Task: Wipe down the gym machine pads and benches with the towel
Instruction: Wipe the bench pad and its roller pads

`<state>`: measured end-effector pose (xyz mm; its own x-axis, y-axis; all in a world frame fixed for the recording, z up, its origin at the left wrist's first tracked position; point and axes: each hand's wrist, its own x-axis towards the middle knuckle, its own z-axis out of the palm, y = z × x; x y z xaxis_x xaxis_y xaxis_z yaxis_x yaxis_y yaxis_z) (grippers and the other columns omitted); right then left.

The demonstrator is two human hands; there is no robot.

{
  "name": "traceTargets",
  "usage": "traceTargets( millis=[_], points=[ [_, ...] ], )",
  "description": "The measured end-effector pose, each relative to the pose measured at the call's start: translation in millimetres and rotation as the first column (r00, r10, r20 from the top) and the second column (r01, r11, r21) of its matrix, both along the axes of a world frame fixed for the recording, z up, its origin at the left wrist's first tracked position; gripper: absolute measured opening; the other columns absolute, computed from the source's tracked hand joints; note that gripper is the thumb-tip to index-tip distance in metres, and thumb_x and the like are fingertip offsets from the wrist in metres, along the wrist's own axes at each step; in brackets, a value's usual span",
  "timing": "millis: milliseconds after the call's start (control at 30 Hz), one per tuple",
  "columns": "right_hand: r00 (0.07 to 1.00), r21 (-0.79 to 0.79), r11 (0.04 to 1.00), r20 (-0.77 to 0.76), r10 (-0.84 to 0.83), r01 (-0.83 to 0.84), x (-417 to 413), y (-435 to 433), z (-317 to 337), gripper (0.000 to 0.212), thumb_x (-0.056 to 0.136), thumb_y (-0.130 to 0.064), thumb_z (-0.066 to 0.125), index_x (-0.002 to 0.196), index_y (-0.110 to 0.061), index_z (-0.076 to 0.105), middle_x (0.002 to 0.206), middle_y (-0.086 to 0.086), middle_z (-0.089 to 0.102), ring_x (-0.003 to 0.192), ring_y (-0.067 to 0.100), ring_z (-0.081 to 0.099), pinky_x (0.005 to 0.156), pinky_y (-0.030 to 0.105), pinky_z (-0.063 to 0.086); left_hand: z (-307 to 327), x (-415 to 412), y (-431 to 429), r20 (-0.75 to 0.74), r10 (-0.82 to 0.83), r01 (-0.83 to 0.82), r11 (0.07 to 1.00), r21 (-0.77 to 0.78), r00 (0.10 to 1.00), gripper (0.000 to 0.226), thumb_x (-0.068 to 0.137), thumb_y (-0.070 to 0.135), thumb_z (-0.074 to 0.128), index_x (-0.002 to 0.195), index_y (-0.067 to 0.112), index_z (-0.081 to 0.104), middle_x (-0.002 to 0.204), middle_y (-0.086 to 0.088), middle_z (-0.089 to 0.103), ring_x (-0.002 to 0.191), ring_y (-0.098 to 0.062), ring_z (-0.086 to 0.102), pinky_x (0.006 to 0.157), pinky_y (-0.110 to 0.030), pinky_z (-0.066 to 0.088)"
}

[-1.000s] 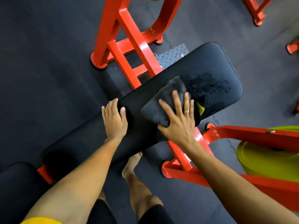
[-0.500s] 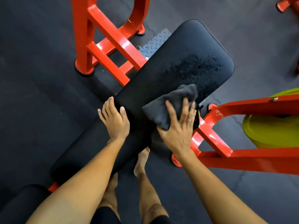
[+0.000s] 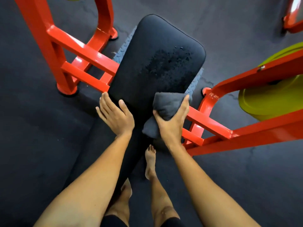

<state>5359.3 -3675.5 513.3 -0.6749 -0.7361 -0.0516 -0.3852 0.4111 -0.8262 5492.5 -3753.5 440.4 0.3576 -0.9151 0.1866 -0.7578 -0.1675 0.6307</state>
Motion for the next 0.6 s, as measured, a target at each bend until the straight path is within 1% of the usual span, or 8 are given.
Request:
traceTargets(
  millis=[67,133,267,333,400,433,500,600],
  points=[
    [0.996,-0.039,0.996,0.041,-0.074,0.076,-18.2,-25.6,15.3,0.125,0.076,-0.034,0.091,0.166,-0.022,0.005,0.169,0.007,0.016,0.156,0.016,0.019,0.124,0.025,0.022,0.5,-2.1,-0.6,0.011,0.017,-0.016,1.000,-0.005,1.000,0.056,0.108,0.038,0.033,0.152,0.003,0.040,0.154,-0.014,0.046,0.143,-0.029,0.042,0.123,-0.050,0.023],
    [0.988,-0.079,0.986,0.046,-0.146,0.149,-27.2,-42.0,25.1,0.123,0.076,-0.034,0.091,0.166,-0.019,0.007,0.168,0.008,0.021,0.155,0.017,0.024,0.123,0.022,0.023,0.4,-3.4,0.1,0.017,0.011,-0.011,1.000,-0.006,1.000,0.057,0.108,0.039,0.032,0.152,0.003,0.040,0.153,-0.014,0.046,0.143,-0.029,0.042,0.123,-0.050,0.023],
    [0.980,-0.068,0.978,0.030,-0.196,0.198,-4.7,-32.6,16.5,0.120,0.079,-0.031,0.089,0.166,-0.018,0.008,0.171,0.007,0.017,0.156,0.018,0.021,0.119,0.012,0.020,0.4,-2.8,0.6,0.026,0.007,-0.006,1.000,-0.017,1.000,0.058,0.109,0.039,0.030,0.151,0.001,0.040,0.153,-0.014,0.047,0.142,-0.030,0.043,0.121,-0.051,0.026],
    [0.983,-0.008,0.986,0.078,-0.167,0.169,16.1,-11.1,9.2,0.120,0.081,-0.034,0.087,0.166,-0.027,0.003,0.172,0.002,0.011,0.157,0.008,0.016,0.118,0.011,0.020,0.5,-3.0,0.5,0.028,0.012,-0.011,1.000,-0.017,1.000,0.057,0.108,0.038,0.031,0.151,0.001,0.040,0.152,-0.015,0.047,0.141,-0.030,0.044,0.120,-0.052,0.027],
    [0.987,0.026,0.993,0.107,-0.116,0.114,27.1,5.1,6.1,0.120,0.082,-0.032,0.087,0.164,-0.030,-0.001,0.172,0.003,0.007,0.152,-0.012,0.007,0.115,0.004,0.015,1.0,-3.7,0.1,0.028,0.011,-0.010,1.000,-0.020,1.000,0.057,0.108,0.038,0.031,0.151,0.001,0.040,0.152,-0.015,0.048,0.141,-0.031,0.045,0.120,-0.052,0.027],
    [0.991,0.032,0.995,0.100,-0.093,0.090,25.1,6.1,6.2,0.119,0.083,-0.032,0.087,0.164,-0.029,0.000,0.172,0.004,0.006,0.152,-0.012,0.005,0.119,0.009,0.016,1.1,-3.4,-0.1,0.026,0.006,-0.006,1.000,-0.022,1.000,0.057,0.108,0.038,0.031,0.151,0.001,0.040,0.152,-0.016,0.048,0.140,-0.031,0.045,0.120,-0.052,0.027],
    [0.997,0.036,0.997,0.035,-0.074,0.073,12.3,-5.5,10.5,0.121,0.081,-0.036,0.087,0.166,-0.024,0.001,0.172,0.004,0.005,0.158,0.010,0.008,0.126,0.033,0.025,1.5,-2.6,0.0,0.026,0.004,-0.003,1.000,-0.022,1.000,0.057,0.108,0.038,0.030,0.151,0.001,0.040,0.151,-0.016,0.048,0.140,-0.031,0.044,0.120,-0.052,0.027],
    [0.992,0.047,0.997,-0.109,-0.062,0.067,-4.5,-30.2,19.5,0.120,0.081,-0.044,0.085,0.166,-0.021,0.002,0.172,0.008,0.000,0.159,0.028,0.010,0.121,0.053,0.033,2.3,-3.6,0.4,0.016,0.011,-0.011,1.000,-0.015,1.000,0.057,0.108,0.038,0.030,0.151,0.002,0.039,0.152,-0.015,0.047,0.141,-0.030,0.043,0.121,-0.051,0.025]
  ],
)
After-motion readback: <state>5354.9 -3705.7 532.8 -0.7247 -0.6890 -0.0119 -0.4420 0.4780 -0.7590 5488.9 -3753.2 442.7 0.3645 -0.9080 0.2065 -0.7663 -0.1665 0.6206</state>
